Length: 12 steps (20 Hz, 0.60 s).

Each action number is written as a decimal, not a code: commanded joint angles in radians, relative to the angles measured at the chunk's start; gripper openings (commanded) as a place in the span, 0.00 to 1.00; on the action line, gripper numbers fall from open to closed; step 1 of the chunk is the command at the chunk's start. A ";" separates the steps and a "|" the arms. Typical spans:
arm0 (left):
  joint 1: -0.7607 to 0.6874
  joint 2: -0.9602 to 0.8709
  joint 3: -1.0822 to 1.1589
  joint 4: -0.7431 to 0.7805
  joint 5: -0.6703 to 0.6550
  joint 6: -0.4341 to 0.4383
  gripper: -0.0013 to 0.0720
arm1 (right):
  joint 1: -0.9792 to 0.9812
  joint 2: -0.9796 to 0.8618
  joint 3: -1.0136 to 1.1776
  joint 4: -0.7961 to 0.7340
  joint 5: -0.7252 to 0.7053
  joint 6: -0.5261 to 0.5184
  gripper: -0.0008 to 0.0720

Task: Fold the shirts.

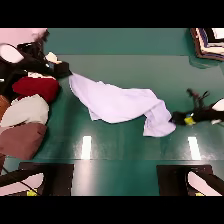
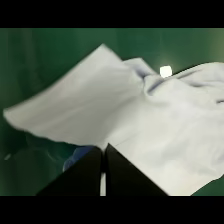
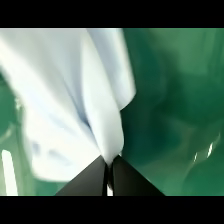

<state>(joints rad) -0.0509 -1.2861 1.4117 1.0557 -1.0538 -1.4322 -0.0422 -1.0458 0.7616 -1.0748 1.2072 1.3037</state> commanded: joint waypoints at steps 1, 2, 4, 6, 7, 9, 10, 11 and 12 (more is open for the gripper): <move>0.000 0.122 0.168 0.072 0.006 0.000 0.05 | -0.067 0.130 0.284 -0.027 0.031 -0.003 0.03; 0.000 0.166 0.237 0.071 0.007 0.000 0.05 | -0.087 0.164 0.378 -0.027 0.029 -0.003 0.03; 0.000 0.246 0.354 0.065 0.013 0.000 0.05 | -0.116 0.216 0.555 -0.027 0.024 -0.003 0.03; 0.000 0.319 0.440 0.062 0.021 0.000 0.05 | -0.134 0.256 0.693 -0.026 0.025 -0.003 0.03; 0.000 0.349 0.473 0.061 0.022 0.000 0.05 | -0.134 0.275 0.735 -0.027 0.023 -0.003 0.03; 0.000 0.407 0.526 0.059 0.029 0.000 0.05 | -0.134 0.304 0.800 -0.028 0.025 -0.003 0.03; 0.000 0.431 0.550 0.059 0.033 0.000 0.05 | -0.134 0.315 0.823 -0.028 0.028 -0.003 0.03; 0.000 0.439 0.576 0.059 0.035 0.000 0.05 | -0.134 0.325 0.843 -0.029 0.033 -0.003 0.03; 0.000 0.449 0.614 0.059 0.033 0.000 0.05 | -0.134 0.333 0.858 -0.029 0.039 -0.003 0.03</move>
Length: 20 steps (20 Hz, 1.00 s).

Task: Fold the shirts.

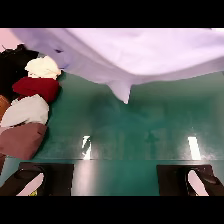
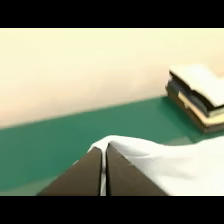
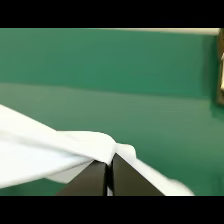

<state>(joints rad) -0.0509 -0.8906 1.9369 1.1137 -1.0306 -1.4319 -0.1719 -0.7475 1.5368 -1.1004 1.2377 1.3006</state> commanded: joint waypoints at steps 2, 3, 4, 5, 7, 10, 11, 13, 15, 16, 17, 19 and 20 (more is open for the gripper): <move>0.000 0.058 0.136 0.001 0.036 0.000 0.05 | -0.005 0.039 0.094 -0.002 0.032 0.005 0.03; 0.000 0.058 0.140 0.003 0.055 0.000 0.05 | -0.005 0.036 0.094 -0.002 0.058 0.032 0.03; 0.000 0.057 0.136 0.013 0.065 0.000 0.05 | -0.005 0.019 0.094 -0.002 0.107 0.072 0.03; 0.000 0.046 0.119 0.034 0.066 0.000 0.05 | -0.005 -0.001 0.093 -0.002 0.167 0.112 0.03; 0.000 0.004 0.064 0.075 0.049 -0.008 0.05 | 0.012 -0.073 0.093 0.000 0.322 0.167 0.03; 0.000 -0.138 -0.031 0.091 -0.031 -0.011 0.05 | 0.080 -0.179 0.020 0.000 0.410 0.212 0.03; 0.000 -0.204 -0.058 0.089 -0.066 -0.011 0.05 | 0.108 -0.211 -0.034 0.000 0.400 0.216 0.03; 0.000 -0.343 -0.099 0.088 -0.114 -0.011 0.05 | 0.158 -0.285 -0.164 0.000 0.341 0.229 0.03; 0.000 -0.495 -0.124 0.086 -0.114 -0.011 0.05 | 0.180 -0.372 -0.277 -0.001 0.216 0.229 0.03; 0.000 -0.576 -0.124 0.086 -0.101 -0.011 0.05 | 0.180 -0.425 -0.314 0.000 0.134 0.229 0.03; 0.000 -0.650 -0.124 0.082 -0.082 -0.011 0.05 | 0.180 -0.480 -0.336 0.000 0.054 0.229 0.03; 0.000 -0.768 -0.124 0.077 -0.037 -0.011 0.05 | 0.178 -0.576 -0.348 0.003 -0.065 0.228 0.03; 0.000 -0.809 -0.124 0.076 -0.024 -0.012 0.05 | 0.178 -0.621 -0.346 0.013 -0.105 0.228 0.03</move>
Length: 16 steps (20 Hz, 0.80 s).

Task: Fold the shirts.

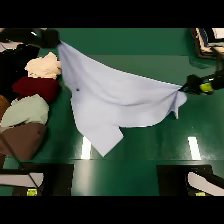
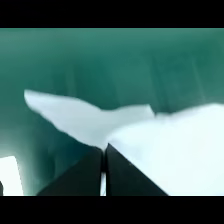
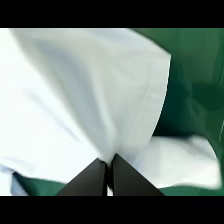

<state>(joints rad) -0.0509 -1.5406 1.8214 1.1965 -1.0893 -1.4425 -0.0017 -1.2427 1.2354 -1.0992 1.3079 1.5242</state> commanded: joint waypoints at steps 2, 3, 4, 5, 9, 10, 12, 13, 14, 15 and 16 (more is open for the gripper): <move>0.000 -0.207 -0.009 -0.003 0.042 -0.016 0.32 | 0.001 -0.188 -0.045 0.044 -0.230 0.003 0.05; 0.000 -0.212 -0.009 0.001 0.041 -0.037 0.75 | -0.008 -0.212 -0.044 0.071 -0.246 0.000 0.31; 0.002 -0.210 -0.006 0.009 0.030 -0.054 0.83 | -0.020 -0.224 -0.043 0.102 -0.251 -0.001 0.55; 0.010 -0.207 0.006 0.009 -0.003 -0.054 0.83 | -0.044 -0.227 -0.043 0.140 -0.249 -0.015 0.55; 0.086 -0.141 -0.002 0.023 -0.265 -0.069 0.69 | -0.134 -0.124 -0.069 0.183 -0.207 -0.101 0.54; 0.097 -0.115 -0.037 0.034 -0.307 -0.068 0.69 | -0.158 -0.079 -0.085 0.182 -0.203 -0.118 0.54; 0.096 -0.031 -0.173 0.069 -0.316 -0.068 0.69 | -0.207 0.004 -0.113 0.182 -0.185 -0.123 0.54; 0.096 0.028 -0.274 0.068 -0.285 -0.071 0.69 | -0.229 0.045 -0.128 0.182 -0.175 -0.123 0.54; 0.096 0.091 -0.382 0.067 -0.241 -0.083 0.69 | -0.248 0.085 -0.145 0.182 -0.169 -0.124 0.54; 0.096 0.163 -0.509 0.068 -0.190 -0.105 0.69 | -0.267 0.125 -0.166 0.182 -0.165 -0.125 0.54; 0.096 0.230 -0.628 0.057 -0.150 -0.117 0.69 | -0.282 0.156 -0.182 0.182 -0.158 -0.140 0.54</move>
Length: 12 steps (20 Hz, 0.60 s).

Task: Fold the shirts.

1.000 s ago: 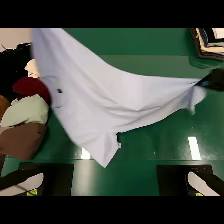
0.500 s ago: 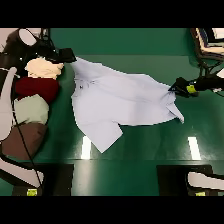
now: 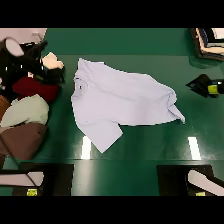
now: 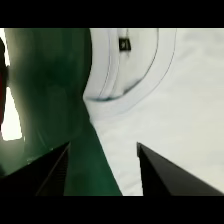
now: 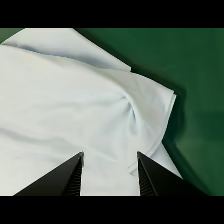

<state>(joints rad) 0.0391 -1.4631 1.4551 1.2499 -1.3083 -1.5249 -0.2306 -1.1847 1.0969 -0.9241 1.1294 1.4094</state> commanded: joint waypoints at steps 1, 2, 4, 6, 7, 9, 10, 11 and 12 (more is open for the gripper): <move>0.003 0.222 -0.387 -0.029 0.114 -0.043 0.69 | -0.063 0.127 -0.055 0.007 0.030 -0.034 0.54; -0.005 0.281 -0.496 -0.063 0.156 -0.043 0.69 | -0.072 0.147 -0.064 0.008 0.032 -0.034 0.54; -0.050 0.374 -0.681 -0.126 0.257 -0.044 0.69 | -0.072 0.171 -0.070 0.008 0.034 -0.034 0.54; -0.121 0.400 -0.793 -0.183 0.337 -0.047 0.69 | -0.072 0.175 -0.070 0.013 0.036 -0.034 0.54; -0.158 0.397 -0.829 -0.205 0.375 -0.047 0.69 | -0.072 0.174 -0.070 0.016 0.044 -0.034 0.54; -0.203 0.395 -0.867 -0.232 0.451 -0.063 0.69 | -0.072 0.174 -0.070 0.015 0.063 -0.034 0.54; -0.214 0.395 -0.872 -0.234 0.478 -0.089 0.69 | -0.072 0.174 -0.070 0.015 0.068 -0.034 0.54; -0.214 0.395 -0.874 -0.236 0.491 -0.103 0.69 | -0.072 0.174 -0.070 0.015 0.071 -0.034 0.54; -0.214 0.395 -0.874 -0.237 0.499 -0.103 0.69 | -0.072 0.175 -0.070 0.014 0.076 -0.034 0.54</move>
<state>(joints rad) -0.1444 -1.0801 0.6300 1.0447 -0.8963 -1.5986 -0.3019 -1.0149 1.0283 -0.9108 1.1870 1.3762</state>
